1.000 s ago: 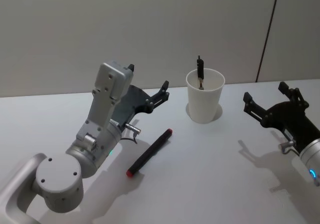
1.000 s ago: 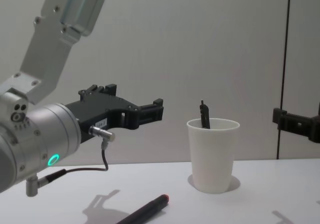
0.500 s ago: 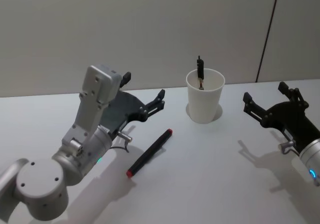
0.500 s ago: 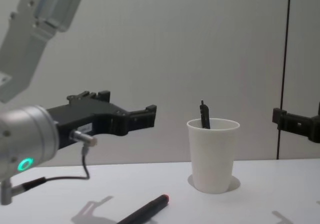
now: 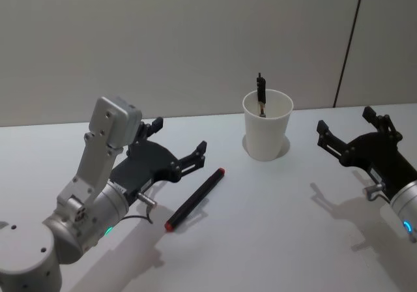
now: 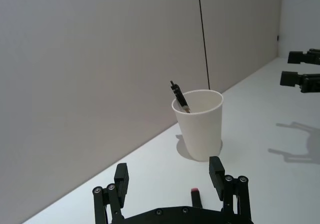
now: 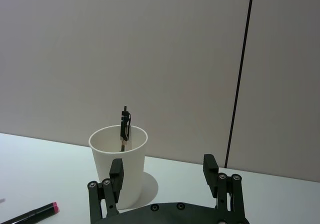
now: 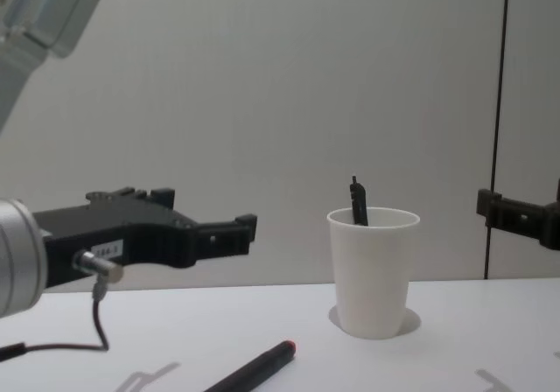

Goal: Place the pen into the pen holder.

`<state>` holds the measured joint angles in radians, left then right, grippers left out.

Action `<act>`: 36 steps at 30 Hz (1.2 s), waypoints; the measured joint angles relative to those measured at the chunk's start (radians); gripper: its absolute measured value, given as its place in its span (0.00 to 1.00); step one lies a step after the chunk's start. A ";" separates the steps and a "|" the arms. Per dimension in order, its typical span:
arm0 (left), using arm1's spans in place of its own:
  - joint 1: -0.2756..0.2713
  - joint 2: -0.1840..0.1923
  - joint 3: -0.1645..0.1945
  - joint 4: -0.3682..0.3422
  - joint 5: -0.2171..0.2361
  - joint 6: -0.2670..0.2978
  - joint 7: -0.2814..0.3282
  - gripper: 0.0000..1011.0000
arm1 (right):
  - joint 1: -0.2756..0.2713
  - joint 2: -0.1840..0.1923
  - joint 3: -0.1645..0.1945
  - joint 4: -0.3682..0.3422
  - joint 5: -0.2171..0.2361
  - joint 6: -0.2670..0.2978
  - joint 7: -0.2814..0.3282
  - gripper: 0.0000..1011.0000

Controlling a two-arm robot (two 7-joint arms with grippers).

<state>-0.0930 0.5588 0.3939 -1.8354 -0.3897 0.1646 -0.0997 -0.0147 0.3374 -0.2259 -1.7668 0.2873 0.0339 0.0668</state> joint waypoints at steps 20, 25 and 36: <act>0.033 0.067 -0.015 -0.069 -0.064 0.195 -0.102 0.99 | 0.000 0.000 0.000 0.000 0.000 0.000 0.000 0.99; 0.027 0.069 -0.013 -0.065 -0.067 0.244 -0.134 0.99 | 0.000 0.000 0.000 0.000 0.000 0.000 0.000 0.99; 0.011 0.049 0.001 -0.033 -0.054 0.322 -0.163 0.99 | 0.000 0.000 0.000 0.000 0.000 0.000 0.000 0.99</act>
<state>-0.0819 0.6076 0.3952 -1.8684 -0.4433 0.4867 -0.2630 -0.0146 0.3374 -0.2258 -1.7668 0.2873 0.0341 0.0668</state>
